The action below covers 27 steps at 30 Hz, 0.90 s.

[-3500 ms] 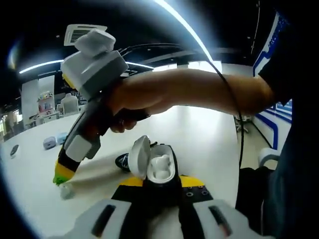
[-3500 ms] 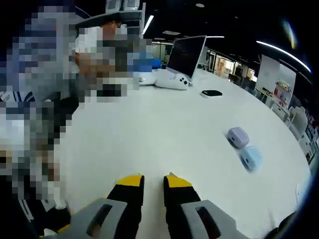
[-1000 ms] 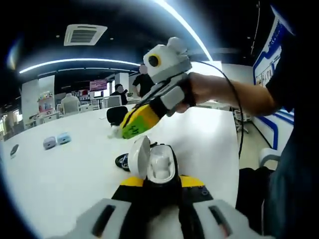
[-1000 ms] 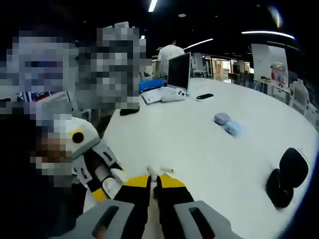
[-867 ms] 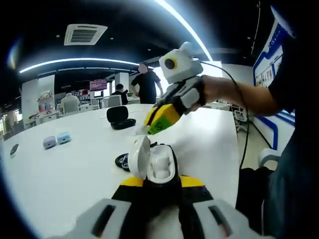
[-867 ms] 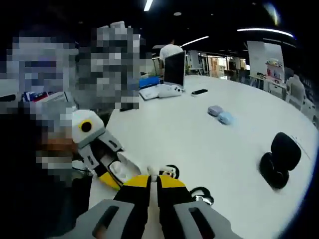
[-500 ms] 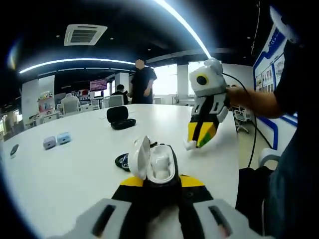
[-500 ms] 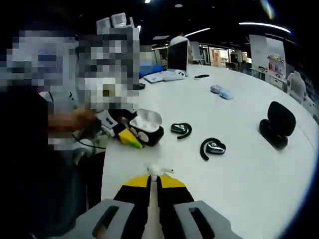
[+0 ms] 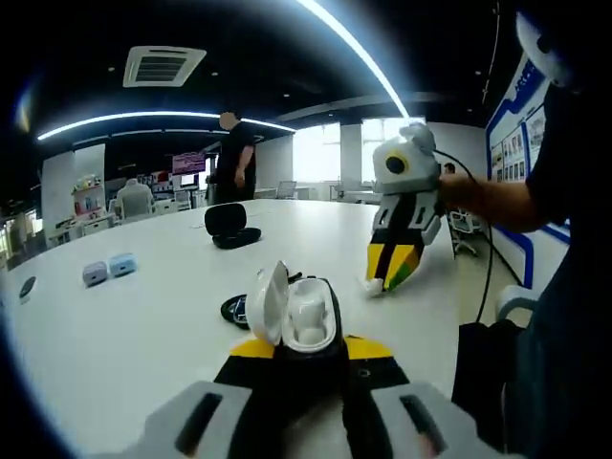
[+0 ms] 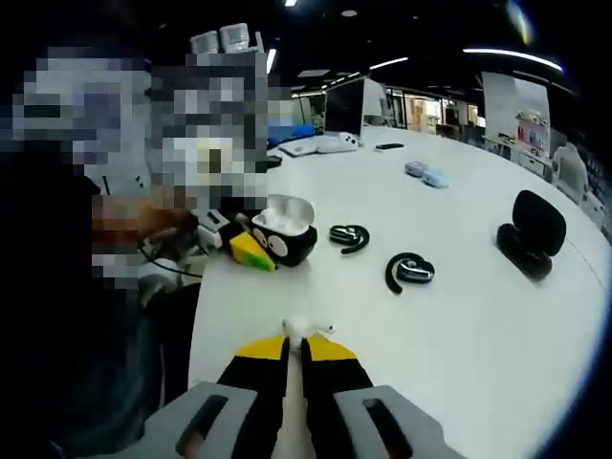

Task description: Pick up the earbuds from the table and place the earbuds into the earbud case

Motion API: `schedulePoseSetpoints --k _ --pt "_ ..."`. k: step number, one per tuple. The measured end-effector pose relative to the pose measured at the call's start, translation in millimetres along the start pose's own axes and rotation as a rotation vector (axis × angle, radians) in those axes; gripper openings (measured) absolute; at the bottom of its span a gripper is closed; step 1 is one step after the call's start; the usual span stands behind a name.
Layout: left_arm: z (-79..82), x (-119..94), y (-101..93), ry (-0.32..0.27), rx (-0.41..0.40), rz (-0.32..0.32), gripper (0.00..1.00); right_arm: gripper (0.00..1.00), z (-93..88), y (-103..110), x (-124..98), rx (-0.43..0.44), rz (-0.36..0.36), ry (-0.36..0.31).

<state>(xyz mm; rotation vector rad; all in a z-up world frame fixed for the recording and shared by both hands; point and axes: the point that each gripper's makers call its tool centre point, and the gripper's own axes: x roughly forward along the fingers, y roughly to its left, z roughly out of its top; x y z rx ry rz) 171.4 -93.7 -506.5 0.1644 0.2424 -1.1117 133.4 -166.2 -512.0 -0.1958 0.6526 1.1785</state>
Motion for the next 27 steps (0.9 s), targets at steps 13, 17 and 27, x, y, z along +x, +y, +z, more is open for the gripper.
schedulePoseSetpoints --k 13,17,27 --pt "0.4 0 0.2 -0.002 0.004 0.001 0.24 0.14 11.2 -1 -6 -0.167 -0.197 -0.037" --pt "0.6 0 0.0 -0.003 0.009 0.002 0.24 0.14 16.8 3 -2 -0.303 -0.331 -0.053" --pt "0.3 -1 0.0 -0.004 0.014 0.003 0.24 0.13 8.2 -2 8 -0.354 -0.45 -0.113"
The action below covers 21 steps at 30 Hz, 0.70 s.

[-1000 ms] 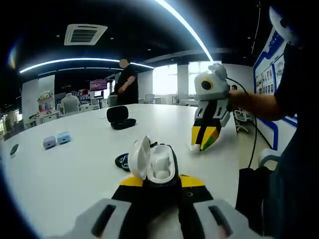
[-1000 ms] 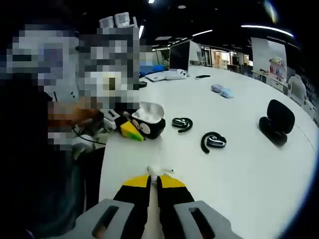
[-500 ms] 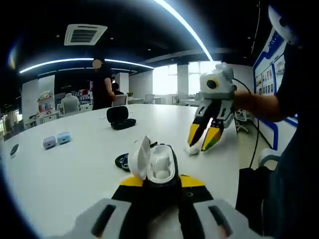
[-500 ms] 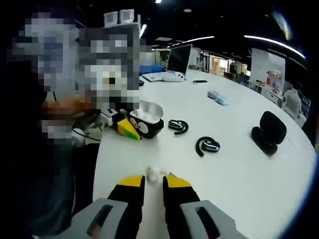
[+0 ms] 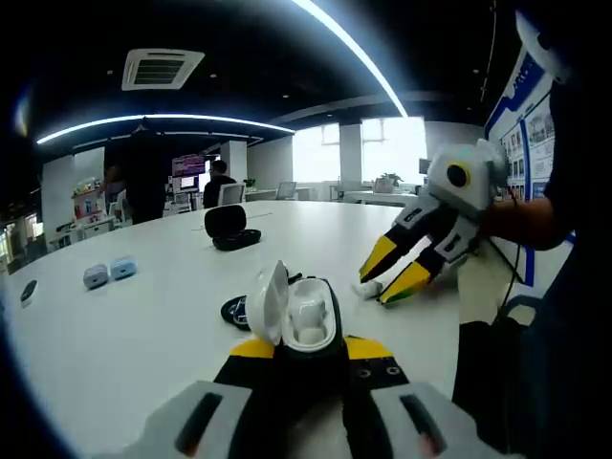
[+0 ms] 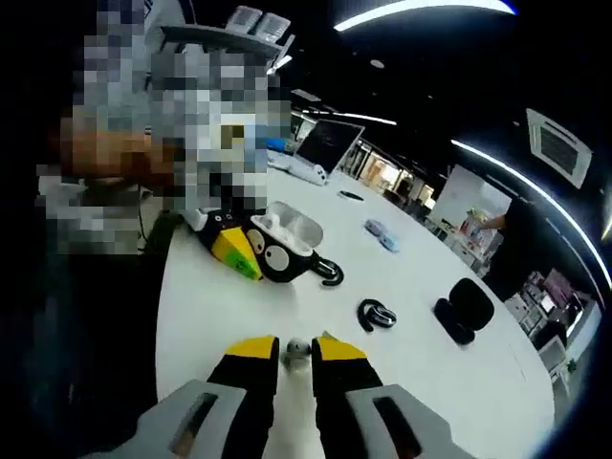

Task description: Pick up the earbuds from the table and place the earbuds into the earbud case

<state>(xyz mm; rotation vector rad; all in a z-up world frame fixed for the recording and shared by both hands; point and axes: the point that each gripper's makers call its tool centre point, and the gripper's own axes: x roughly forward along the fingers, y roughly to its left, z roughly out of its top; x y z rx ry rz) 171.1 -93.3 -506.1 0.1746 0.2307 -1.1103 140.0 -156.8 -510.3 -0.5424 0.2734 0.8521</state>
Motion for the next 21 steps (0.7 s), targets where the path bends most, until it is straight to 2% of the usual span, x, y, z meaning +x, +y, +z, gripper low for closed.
schedulePoseSetpoints --k 5,11,15,19,21 --pt "0.0 0 0.1 0.0 -0.001 0.0 0.24 0.1 -4.9 -6 0 0.017 -0.018 -0.031" --pt "0.0 0 0.3 0.001 -0.001 0.001 0.24 0.1 -4.1 -9 -1 0.09 -0.009 -0.073" --pt "0.1 0 0.3 0.001 -0.001 0.002 0.24 0.1 5.3 -9 -3 0.199 0.021 -0.117" --pt "0.2 0 0.0 0.001 0.001 0.002 0.24 0.1 19.7 -10 -6 0.414 0.092 -0.19" --pt "0.5 0 -0.4 0.001 0.009 0.004 0.24 0.1 31.6 -14 -8 0.538 0.135 -0.247"
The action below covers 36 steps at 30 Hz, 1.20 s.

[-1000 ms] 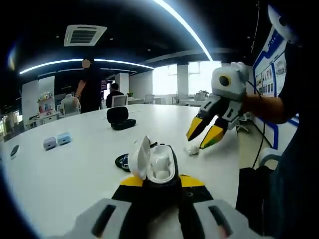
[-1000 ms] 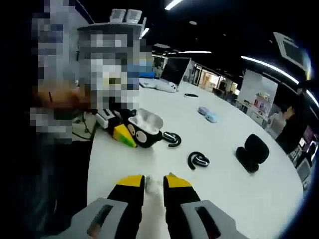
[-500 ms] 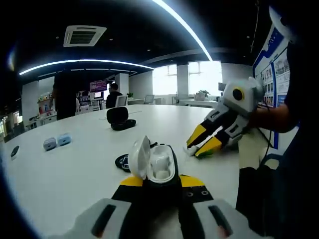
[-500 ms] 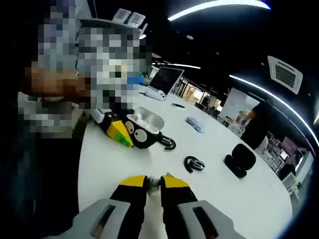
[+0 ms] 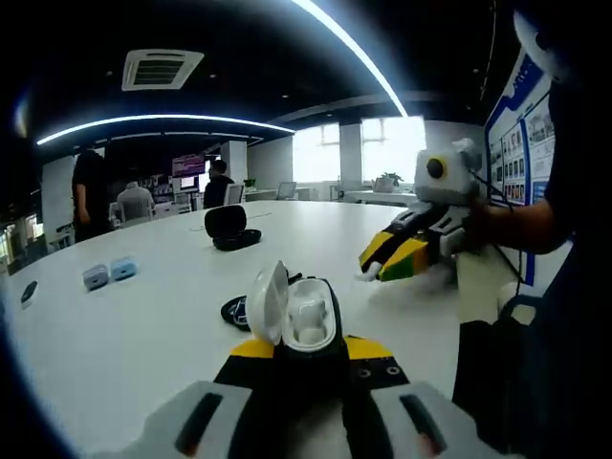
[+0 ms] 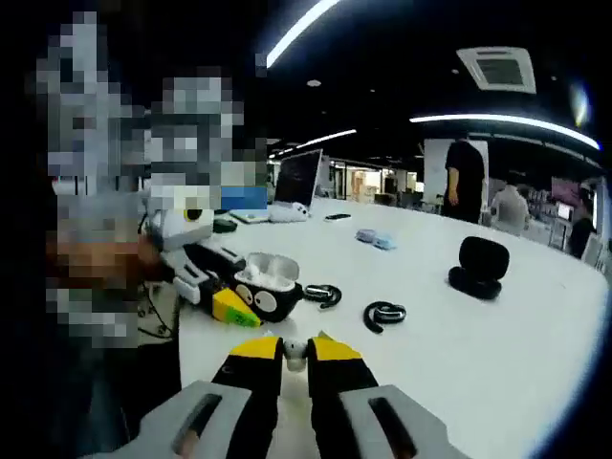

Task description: Pick up the earbuds from the table and place the earbuds into the earbud case

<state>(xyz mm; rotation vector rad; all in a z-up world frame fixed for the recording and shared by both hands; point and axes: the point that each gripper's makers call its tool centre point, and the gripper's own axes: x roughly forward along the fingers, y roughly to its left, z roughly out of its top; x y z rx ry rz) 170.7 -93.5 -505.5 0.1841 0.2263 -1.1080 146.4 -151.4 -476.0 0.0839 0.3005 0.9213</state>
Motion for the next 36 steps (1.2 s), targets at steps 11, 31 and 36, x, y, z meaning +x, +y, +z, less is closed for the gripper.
schedulePoseSetpoints --k 11,31,36 --pt "0.5 1 -0.5 0.02 0.019 -0.006 0.24 0.1 51.5 24 19 0.677 0.319 -0.171" --pt "-1.0 3 -0.8 0.059 0.012 -0.038 0.24 0.1 41.7 22 52 0.91 0.412 0.005" --pt "-1.4 3 -0.7 0.059 0.004 -0.037 0.24 0.1 35.5 28 55 0.922 0.432 0.037"
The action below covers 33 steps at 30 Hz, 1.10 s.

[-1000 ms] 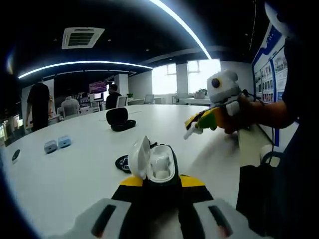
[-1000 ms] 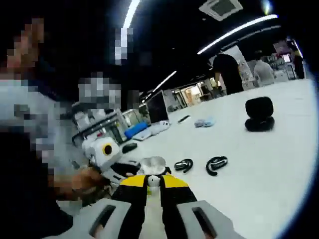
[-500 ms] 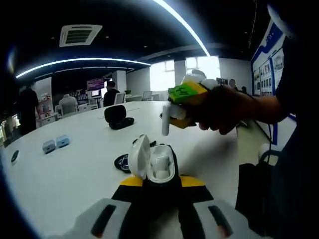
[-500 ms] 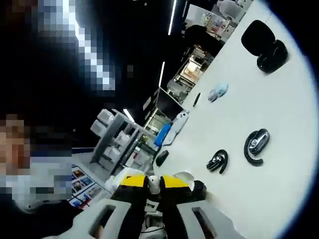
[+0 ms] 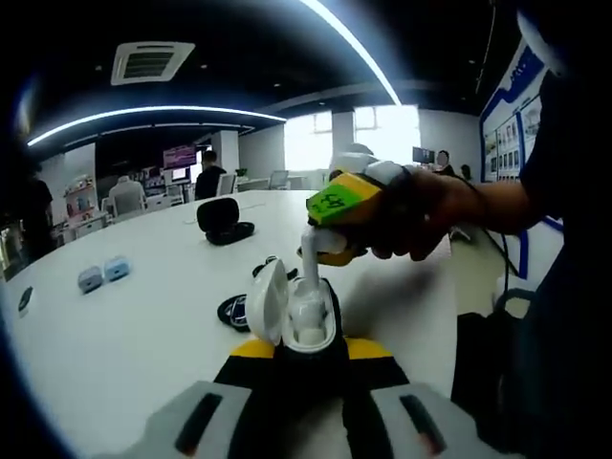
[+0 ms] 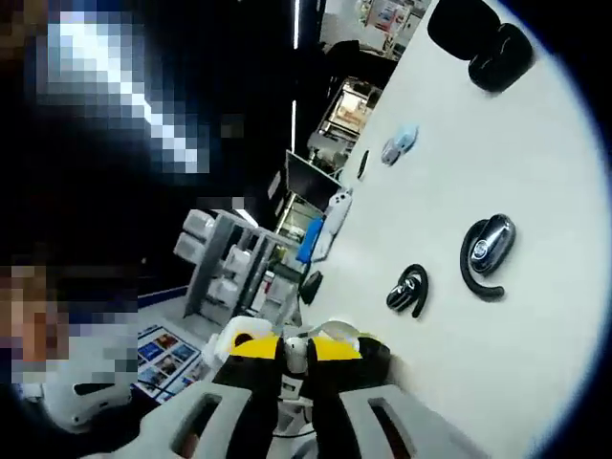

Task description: Pick up the earbuds from the table and place the earbuds into the earbud case

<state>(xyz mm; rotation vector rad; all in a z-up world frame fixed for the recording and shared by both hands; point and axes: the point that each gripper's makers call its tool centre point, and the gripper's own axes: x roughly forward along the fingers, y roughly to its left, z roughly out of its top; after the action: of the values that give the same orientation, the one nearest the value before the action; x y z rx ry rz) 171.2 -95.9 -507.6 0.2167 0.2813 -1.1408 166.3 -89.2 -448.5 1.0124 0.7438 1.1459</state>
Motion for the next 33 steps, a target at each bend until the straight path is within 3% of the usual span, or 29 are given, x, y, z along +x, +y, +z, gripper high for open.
schedulePoseSetpoints --k 9,20,25,28,33 --pt "-0.1 0.0 -0.5 0.008 -0.002 -0.001 0.24 0.1 0.1 -7.3 -3.5 -0.014 -0.029 0.044" --pt "-0.2 -0.5 -0.9 0.002 -0.017 0.003 0.24 0.1 -2.7 -7.9 -1.0 0.02 -0.009 0.061" --pt "-0.2 -0.8 -1.6 0.003 -0.014 0.001 0.24 0.1 1.3 -6.5 -2.5 -0.024 -0.03 0.063" --pt "-0.1 -1.0 -2.0 0.002 -0.017 0.0 0.24 0.1 2.5 -10.0 -3.9 -0.096 -0.066 0.081" --pt "-0.1 -1.1 -2.8 0.0 -0.02 0.0 0.24 0.1 0.0 -6.1 -2.1 -0.077 -0.047 0.092"
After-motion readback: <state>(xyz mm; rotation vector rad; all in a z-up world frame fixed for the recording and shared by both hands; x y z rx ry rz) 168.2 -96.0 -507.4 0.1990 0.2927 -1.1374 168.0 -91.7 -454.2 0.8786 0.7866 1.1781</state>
